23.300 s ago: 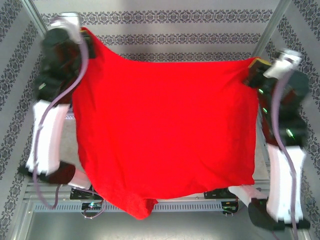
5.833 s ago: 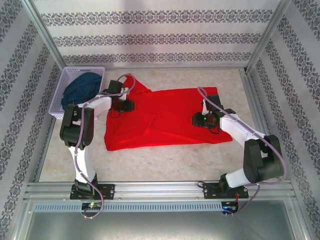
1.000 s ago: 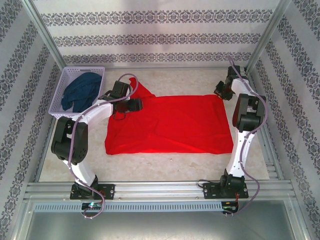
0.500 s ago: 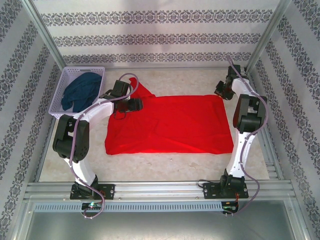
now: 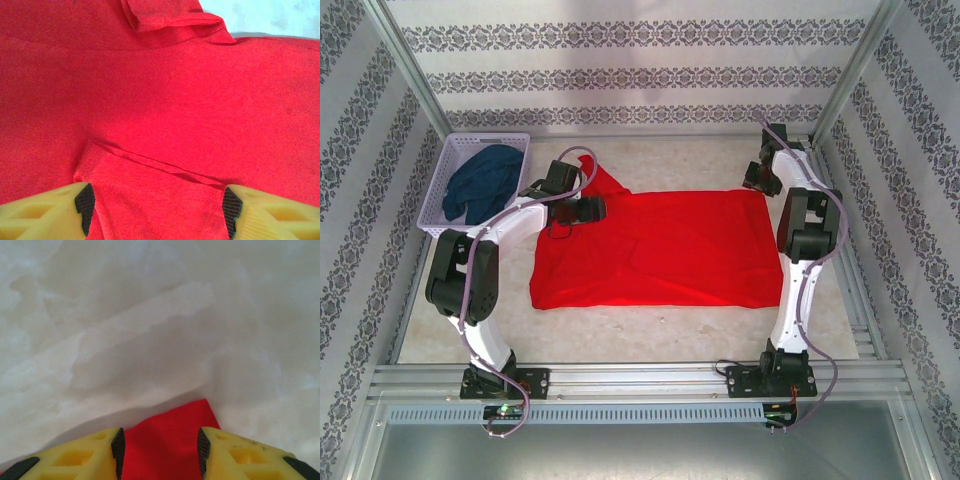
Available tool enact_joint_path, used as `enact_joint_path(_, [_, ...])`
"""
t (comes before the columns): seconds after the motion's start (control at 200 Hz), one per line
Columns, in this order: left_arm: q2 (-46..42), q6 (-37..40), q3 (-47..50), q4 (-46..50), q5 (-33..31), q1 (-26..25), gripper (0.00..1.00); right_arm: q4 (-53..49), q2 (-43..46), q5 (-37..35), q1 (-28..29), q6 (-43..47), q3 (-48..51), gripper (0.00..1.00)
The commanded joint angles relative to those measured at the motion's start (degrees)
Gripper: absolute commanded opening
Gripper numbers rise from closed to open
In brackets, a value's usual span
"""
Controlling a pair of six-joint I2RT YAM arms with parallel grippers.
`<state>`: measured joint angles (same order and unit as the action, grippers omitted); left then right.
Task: Fold the inside-out t-shirt
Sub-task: Fold the T-shirt at the center of the table.
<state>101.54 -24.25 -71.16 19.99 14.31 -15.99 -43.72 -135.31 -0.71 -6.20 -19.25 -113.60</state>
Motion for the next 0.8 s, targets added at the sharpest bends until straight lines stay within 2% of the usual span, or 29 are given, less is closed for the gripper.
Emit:
enact_joint_path(0.0, [0.24,1.48,-0.1,1.55,-0.37,0.55,0.7,-5.43,-2.68,-4.6,0.67,1.74,-3.5,0.45])
enact_joint_path(0.195, [0.65,1.36,0.14,1.19,-0.31,0.53,0.7,-6.87,-5.16,-4.31,0.48,2.3,-5.92,0.41])
enact_joint_path(0.62, [1.03,2.11,-1.26,2.24,-1.54,0.94,0.7,-5.84,-7.44,0.86,-0.13,0.79,-7.95,0.03])
enact_joint_path(0.799, [1.62,2.3,-2.62,2.66,-1.69,1.3,0.7,-1.6,-3.86,3.67,-0.09,0.78,-6.42,0.0])
